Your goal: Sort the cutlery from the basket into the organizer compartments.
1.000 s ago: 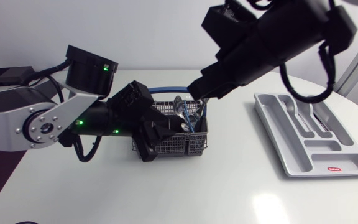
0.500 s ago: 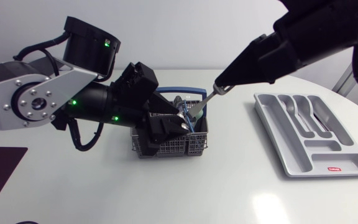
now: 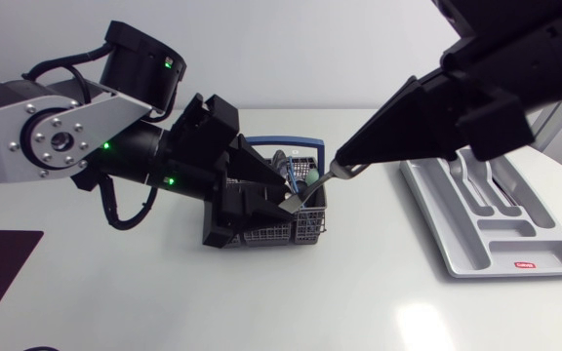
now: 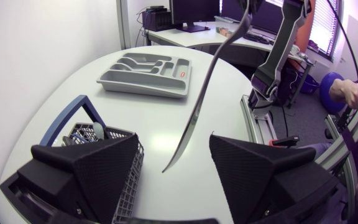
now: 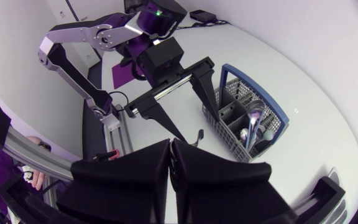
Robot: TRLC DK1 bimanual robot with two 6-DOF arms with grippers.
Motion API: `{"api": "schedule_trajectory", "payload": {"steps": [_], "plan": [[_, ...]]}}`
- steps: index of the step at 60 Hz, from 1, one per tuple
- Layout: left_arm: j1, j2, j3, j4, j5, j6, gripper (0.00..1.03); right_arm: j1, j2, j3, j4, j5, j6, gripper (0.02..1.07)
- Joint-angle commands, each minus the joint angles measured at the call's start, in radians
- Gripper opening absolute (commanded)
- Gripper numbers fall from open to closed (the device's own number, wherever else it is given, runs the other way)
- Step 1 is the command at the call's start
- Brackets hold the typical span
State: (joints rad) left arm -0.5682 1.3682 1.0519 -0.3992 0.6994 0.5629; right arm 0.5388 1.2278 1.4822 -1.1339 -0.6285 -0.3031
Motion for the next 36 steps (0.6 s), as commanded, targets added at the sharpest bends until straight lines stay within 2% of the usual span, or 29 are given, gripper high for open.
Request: {"api": "schedule_trajectory", "payload": {"steps": [1, 18, 25, 31, 36], "plan": [[0.004, 0.015, 0.037, -0.032, 0.023, 0.057, 0.76, -0.016, -0.016, -0.020, -0.023, -0.042, -0.034, 0.08], [0.007, 0.015, 0.054, -0.144, 0.132, 0.146, 0.62, -0.026, -0.037, -0.057, -0.035, -0.131, -0.062, 0.08], [0.002, 0.015, 0.057, -0.187, 0.143, 0.177, 0.59, -0.034, -0.042, -0.065, -0.038, -0.181, -0.067, 0.08], [-0.002, 0.015, 0.060, -0.214, 0.152, 0.200, 0.48, -0.036, -0.047, -0.068, -0.040, -0.203, -0.071, 0.08], [0.001, 0.015, 0.062, -0.217, 0.160, 0.201, 0.43, -0.037, -0.051, -0.069, -0.049, -0.217, -0.076, 0.08]]}}
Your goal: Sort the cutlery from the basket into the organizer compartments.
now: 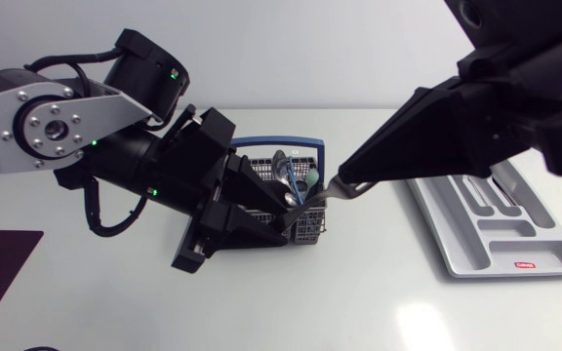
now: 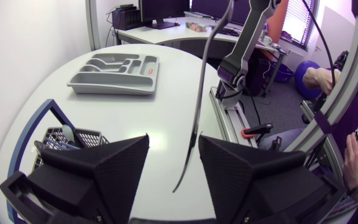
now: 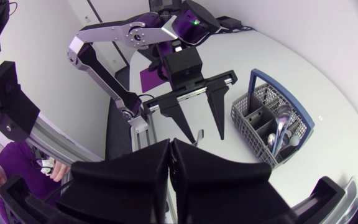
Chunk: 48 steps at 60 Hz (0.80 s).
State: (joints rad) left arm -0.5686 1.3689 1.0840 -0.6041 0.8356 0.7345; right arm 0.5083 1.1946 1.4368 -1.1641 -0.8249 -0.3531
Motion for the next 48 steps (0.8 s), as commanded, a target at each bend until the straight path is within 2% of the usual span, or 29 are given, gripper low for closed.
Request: {"api": "schedule_trajectory", "payload": {"steps": [1, 17, 23, 44, 48], "plan": [[0.004, 0.015, 0.031, -0.014, 0.030, 0.029, 0.40, -0.007, -0.020, -0.027, -0.019, -0.022, -0.026, 0.08], [0.004, 0.015, 0.030, -0.025, 0.049, 0.043, 0.18, -0.005, -0.036, -0.059, -0.022, -0.039, -0.047, 0.08], [0.003, 0.012, 0.024, -0.029, 0.057, 0.046, 0.05, -0.007, -0.036, -0.061, -0.029, -0.039, -0.058, 0.08], [-0.007, 0.022, 0.030, -0.054, 0.079, 0.048, 0.03, -0.037, -0.026, -0.072, -0.032, -0.054, -0.087, 0.08], [-0.004, 0.027, 0.034, -0.059, 0.083, 0.048, 0.03, -0.050, -0.023, -0.072, -0.032, -0.057, -0.090, 0.12]]}}
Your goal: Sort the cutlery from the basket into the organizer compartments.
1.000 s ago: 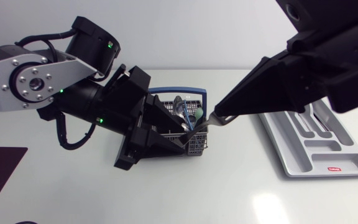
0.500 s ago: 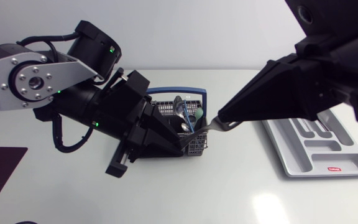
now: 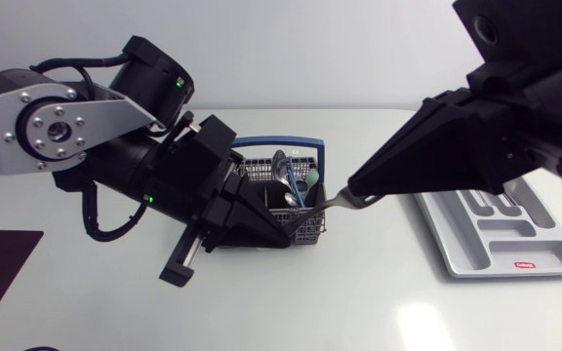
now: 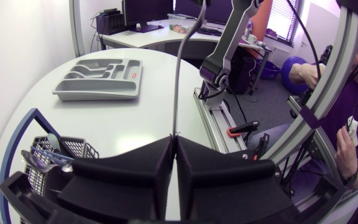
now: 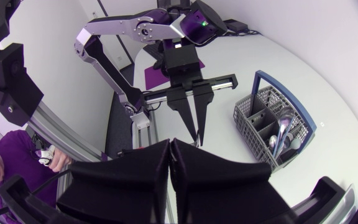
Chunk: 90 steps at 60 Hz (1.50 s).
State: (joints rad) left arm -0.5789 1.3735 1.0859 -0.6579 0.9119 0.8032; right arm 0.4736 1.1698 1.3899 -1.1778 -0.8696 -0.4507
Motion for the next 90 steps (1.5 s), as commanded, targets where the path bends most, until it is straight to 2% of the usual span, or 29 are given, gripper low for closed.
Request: {"api": "schedule_trajectory", "payload": {"steps": [1, 8, 16, 21, 29, 41, 55, 59, 62, 70, 80, 90], "plan": [[0.007, 0.024, 0.032, -0.006, 0.007, -0.021, 0.03, -0.018, 0.002, -0.025, -0.017, -0.014, 0.007, 0.16], [0.016, 0.025, 0.032, -0.005, 0.008, -0.022, 0.03, -0.049, -0.018, -0.025, -0.014, -0.017, -0.017, 0.56], [0.037, 0.027, 0.032, -0.002, 0.033, -0.022, 0.03, -0.075, -0.075, -0.029, 0.012, -0.017, -0.022, 0.80], [0.050, 0.027, 0.031, 0.009, 0.047, -0.024, 0.03, -0.101, -0.110, -0.049, 0.044, -0.017, -0.011, 0.88], [0.067, 0.032, 0.032, 0.063, 0.070, -0.076, 0.03, -0.122, -0.164, -0.120, 0.155, -0.009, 0.050, 0.88], [0.094, 0.036, 0.040, 0.185, 0.104, -0.219, 0.03, -0.135, -0.259, -0.253, 0.342, 0.012, 0.129, 0.88], [0.090, 0.030, 0.040, 0.282, 0.133, -0.348, 0.03, -0.096, -0.302, -0.434, 0.629, 0.101, 0.280, 0.87], [0.086, 0.032, 0.037, 0.316, 0.140, -0.389, 0.03, -0.081, -0.289, -0.453, 0.665, 0.103, 0.290, 0.87], [0.082, 0.033, 0.034, 0.334, 0.142, -0.410, 0.03, -0.041, -0.282, -0.473, 0.710, 0.147, 0.299, 0.86], [0.079, 0.032, 0.035, 0.348, 0.159, -0.437, 0.03, 0.066, -0.256, -0.508, 0.819, 0.248, 0.328, 0.80], [0.076, 0.027, 0.034, 0.360, 0.177, -0.461, 0.03, 0.080, -0.170, -0.509, 0.929, 0.250, 0.359, 0.75], [0.079, 0.025, 0.026, 0.366, 0.189, -0.461, 0.03, 0.083, -0.107, -0.494, 0.972, 0.235, 0.368, 0.75]]}}
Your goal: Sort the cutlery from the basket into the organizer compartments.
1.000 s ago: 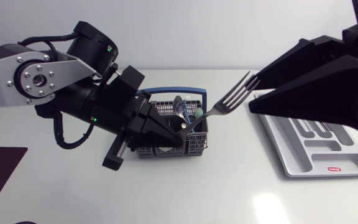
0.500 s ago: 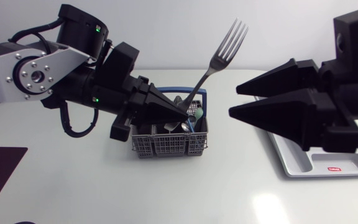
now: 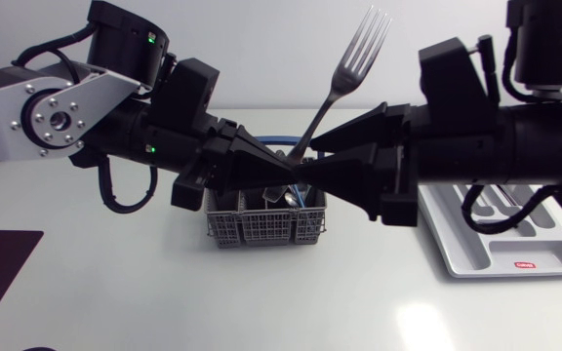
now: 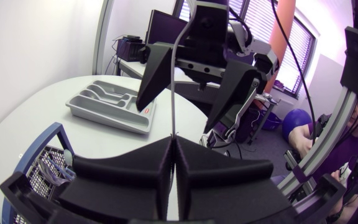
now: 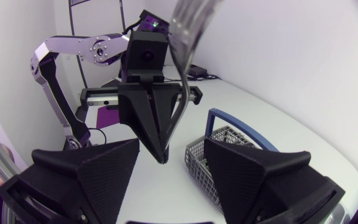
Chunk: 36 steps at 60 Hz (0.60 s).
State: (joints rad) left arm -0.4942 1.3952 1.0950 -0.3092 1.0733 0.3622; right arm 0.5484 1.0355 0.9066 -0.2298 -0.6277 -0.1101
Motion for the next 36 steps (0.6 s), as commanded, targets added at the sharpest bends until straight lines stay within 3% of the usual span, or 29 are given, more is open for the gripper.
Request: {"api": "schedule_trajectory", "payload": {"steps": [1, 18, 36], "plan": [[-0.006, 0.004, 0.017, 0.018, 0.031, -0.020, 0.03, 0.008, 0.032, -0.009, 0.026, -0.009, 0.027, 0.75], [0.003, 0.004, 0.006, 0.030, 0.047, -0.017, 0.03, 0.018, 0.063, 0.015, 0.072, -0.021, 0.059, 0.52], [0.013, 0.002, -0.011, 0.032, 0.053, -0.012, 0.03, -0.018, 0.032, 0.035, 0.075, -0.046, 0.087, 0.52]]}}
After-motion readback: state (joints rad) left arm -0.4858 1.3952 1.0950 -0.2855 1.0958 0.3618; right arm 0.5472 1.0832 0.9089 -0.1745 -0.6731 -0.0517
